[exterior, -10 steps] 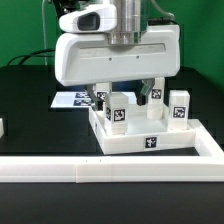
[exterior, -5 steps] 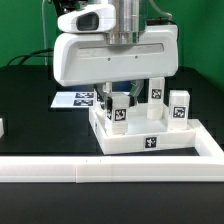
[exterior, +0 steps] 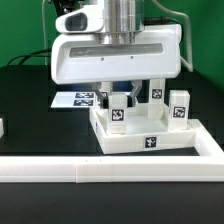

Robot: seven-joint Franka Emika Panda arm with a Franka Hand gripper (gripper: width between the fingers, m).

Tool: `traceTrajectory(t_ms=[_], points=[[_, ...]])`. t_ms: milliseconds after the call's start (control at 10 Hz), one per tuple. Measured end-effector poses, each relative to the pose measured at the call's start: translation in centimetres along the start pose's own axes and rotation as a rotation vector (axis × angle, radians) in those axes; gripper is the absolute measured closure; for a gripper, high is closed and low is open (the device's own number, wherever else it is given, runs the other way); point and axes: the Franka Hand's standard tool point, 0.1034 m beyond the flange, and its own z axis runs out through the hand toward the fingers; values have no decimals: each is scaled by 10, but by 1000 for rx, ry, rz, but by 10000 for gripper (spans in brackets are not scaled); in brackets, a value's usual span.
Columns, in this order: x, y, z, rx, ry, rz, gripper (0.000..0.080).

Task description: Assemble square table

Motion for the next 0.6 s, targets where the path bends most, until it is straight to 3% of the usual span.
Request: traceTrajectory(t_ms=[300, 600], points=[[-1, 4, 1, 16, 9, 364, 509], [-1, 6, 1, 6, 28, 724, 509]])
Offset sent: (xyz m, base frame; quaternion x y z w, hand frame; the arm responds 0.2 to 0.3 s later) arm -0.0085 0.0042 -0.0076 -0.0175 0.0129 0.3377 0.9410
